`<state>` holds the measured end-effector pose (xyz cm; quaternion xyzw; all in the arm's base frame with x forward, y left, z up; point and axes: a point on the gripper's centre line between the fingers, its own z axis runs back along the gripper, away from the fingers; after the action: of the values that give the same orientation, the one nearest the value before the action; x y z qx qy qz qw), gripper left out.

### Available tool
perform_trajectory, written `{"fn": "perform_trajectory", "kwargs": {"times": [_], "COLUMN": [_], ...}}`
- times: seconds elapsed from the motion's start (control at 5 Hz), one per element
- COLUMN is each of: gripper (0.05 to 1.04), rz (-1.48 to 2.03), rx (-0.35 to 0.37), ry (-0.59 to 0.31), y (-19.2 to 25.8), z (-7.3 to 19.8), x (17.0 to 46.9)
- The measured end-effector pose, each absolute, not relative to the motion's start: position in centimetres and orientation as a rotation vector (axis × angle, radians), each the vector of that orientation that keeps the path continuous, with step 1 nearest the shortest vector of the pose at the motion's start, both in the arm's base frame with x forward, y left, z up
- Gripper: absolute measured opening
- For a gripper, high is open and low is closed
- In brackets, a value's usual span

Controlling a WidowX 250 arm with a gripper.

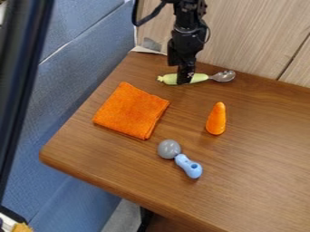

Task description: Moved the green spoon to the right side of the other objects on the table

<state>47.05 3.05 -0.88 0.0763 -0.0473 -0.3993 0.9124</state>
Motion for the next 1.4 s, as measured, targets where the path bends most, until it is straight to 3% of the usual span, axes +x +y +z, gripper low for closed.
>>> {"fn": "perform_trajectory", "kwargs": {"times": [0.2,0.4,0.6,1.4], "gripper": [0.950,0.672,0.457,0.416], "rz": [-0.832,-0.864,-0.879,-1.156], "rx": [0.167,0.171,0.159,0.030], "ry": [-0.045,-0.024,-0.023,-0.053], "y": [3.5,3.1,2.8,1.7], "z": [-1.5,-1.4,-1.5,-0.5], "x": [47.3,47.5,47.5,47.3]}}
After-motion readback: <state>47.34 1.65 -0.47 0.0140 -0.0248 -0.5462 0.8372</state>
